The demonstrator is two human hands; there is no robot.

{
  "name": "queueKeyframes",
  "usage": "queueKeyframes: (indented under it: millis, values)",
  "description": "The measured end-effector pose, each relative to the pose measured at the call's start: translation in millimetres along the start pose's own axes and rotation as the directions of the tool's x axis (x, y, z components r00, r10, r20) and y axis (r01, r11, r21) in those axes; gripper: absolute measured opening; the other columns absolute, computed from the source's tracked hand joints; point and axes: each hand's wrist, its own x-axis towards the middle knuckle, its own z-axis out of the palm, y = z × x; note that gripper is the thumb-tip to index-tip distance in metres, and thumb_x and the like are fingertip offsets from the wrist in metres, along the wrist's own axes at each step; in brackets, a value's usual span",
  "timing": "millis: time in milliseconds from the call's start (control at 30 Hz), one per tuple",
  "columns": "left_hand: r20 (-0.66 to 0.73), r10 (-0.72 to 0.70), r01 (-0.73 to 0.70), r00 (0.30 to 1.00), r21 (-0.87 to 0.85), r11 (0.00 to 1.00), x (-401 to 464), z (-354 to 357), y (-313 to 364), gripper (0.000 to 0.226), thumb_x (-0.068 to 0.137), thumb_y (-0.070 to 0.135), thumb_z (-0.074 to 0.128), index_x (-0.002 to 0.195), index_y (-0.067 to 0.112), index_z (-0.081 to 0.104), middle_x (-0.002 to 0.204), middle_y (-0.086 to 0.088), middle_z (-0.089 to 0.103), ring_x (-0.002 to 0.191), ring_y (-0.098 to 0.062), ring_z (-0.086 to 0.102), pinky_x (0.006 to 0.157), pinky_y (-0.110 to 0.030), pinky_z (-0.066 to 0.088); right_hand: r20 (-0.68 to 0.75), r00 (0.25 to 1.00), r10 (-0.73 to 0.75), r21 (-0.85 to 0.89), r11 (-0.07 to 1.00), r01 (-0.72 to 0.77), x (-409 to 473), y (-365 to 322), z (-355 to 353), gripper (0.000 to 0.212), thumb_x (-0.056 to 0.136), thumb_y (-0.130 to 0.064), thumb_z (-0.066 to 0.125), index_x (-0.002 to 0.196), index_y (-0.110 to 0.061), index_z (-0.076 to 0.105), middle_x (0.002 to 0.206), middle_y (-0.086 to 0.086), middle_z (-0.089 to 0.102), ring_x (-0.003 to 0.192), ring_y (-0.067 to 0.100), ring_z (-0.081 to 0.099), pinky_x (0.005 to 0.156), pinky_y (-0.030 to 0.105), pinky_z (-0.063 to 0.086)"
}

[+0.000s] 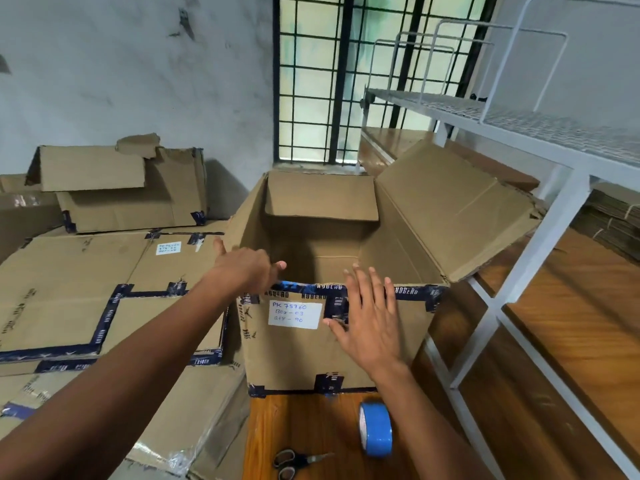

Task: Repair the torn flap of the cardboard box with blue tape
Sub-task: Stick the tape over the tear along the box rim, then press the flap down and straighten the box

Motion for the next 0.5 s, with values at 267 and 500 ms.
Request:
queueKeyframes:
  millis: [267, 500]
  values:
    - [-0.04, -0.151, 0.136, 0.988, -0.248, 0.959, -2.2, -2.4, -9.4, 0.077, 0.105, 0.046, 0.061, 0.162, 0.015, 0.019, 0.141, -0.015, 0.069, 0.141, -0.042, 0.056, 0.126, -0.074, 0.002, -0.045, 0.999, 0.009, 0.006, 1.0, -0.009, -1.3, 0.7, 14.2, 0.111, 0.09, -0.077, 0.055, 0.17, -0.018, 0.007, 0.178, 0.008, 0.003, 0.164, 0.032, 0.006, 0.132, 0.056, 0.004]
    - [-0.224, -0.174, 0.094, 0.959, -0.329, 0.94, -9.2, -1.9, -13.5, 0.04, 0.101, 0.037, 0.063, 0.14, 0.027, 0.059, 0.123, -0.006, 0.071, 0.131, -0.036, 0.057, 0.119, -0.065, 0.025, -0.048, 0.999, 0.006, 0.011, 1.0, -0.006, -2.3, -0.9, 15.5, 0.108, 0.091, -0.076, 0.054, 0.169, -0.017, 0.009, 0.178, 0.009, 0.004, 0.164, 0.033, 0.009, 0.132, 0.056, 0.007]
